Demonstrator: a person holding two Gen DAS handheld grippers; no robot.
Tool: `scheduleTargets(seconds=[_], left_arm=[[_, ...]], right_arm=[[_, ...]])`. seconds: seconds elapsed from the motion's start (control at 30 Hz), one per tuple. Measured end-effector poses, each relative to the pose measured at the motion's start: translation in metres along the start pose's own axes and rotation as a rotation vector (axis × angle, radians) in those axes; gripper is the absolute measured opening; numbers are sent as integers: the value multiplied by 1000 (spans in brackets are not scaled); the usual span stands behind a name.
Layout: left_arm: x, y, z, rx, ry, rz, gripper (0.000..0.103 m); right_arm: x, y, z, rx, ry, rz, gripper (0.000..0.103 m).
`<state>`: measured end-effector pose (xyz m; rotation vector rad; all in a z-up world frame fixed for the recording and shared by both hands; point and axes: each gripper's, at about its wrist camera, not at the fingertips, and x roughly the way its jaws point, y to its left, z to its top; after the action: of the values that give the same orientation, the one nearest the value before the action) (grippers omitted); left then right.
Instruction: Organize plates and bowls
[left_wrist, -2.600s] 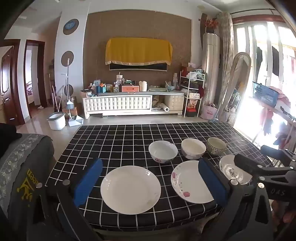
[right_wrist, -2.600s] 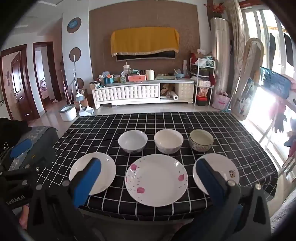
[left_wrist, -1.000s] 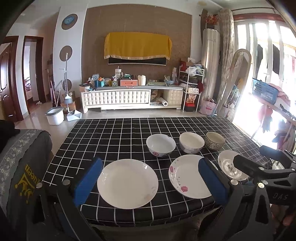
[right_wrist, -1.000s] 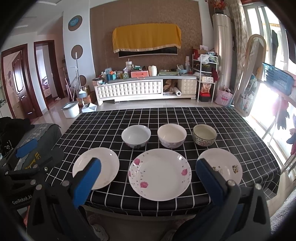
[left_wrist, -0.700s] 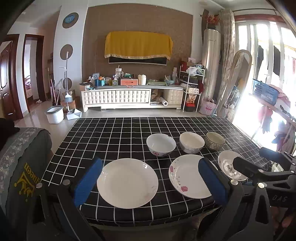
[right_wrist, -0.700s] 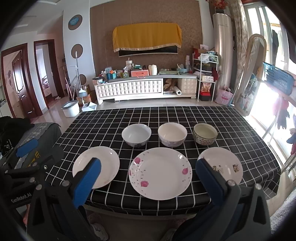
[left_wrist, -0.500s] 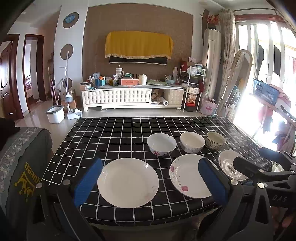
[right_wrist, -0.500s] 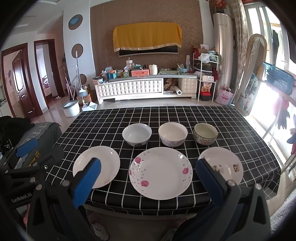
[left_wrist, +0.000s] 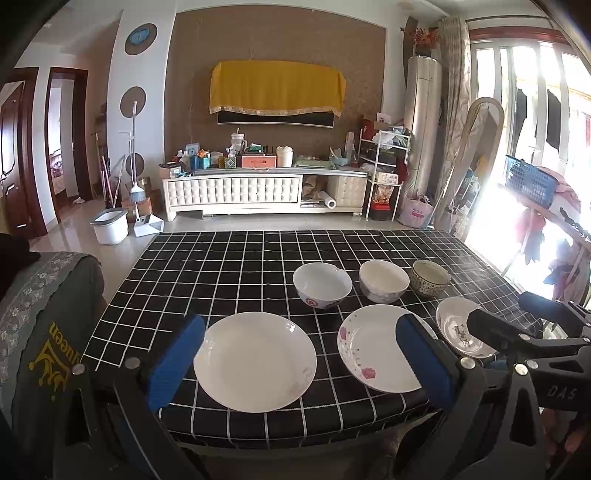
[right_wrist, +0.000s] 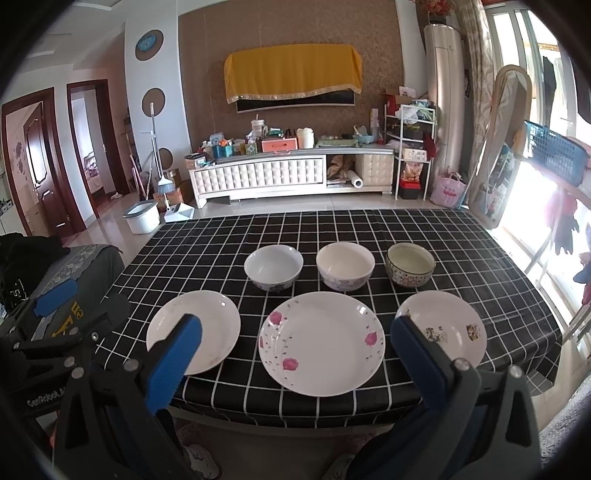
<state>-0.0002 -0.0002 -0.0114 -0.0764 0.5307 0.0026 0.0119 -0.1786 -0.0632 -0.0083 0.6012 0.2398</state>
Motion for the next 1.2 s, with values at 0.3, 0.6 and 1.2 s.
scheduleTargets(seconds=[0.3,0.6,1.2], left_arm=[[2,1,-2,-10,13,-2,102],[15,9,3,-27,61,27,102],[95,115,-13,-205,289,168,102]], right_arm=[[0,1,-1,-2,3,0,103],[10,8,8,-16,20,2,103],[95,74,29,-115,166,146,103]])
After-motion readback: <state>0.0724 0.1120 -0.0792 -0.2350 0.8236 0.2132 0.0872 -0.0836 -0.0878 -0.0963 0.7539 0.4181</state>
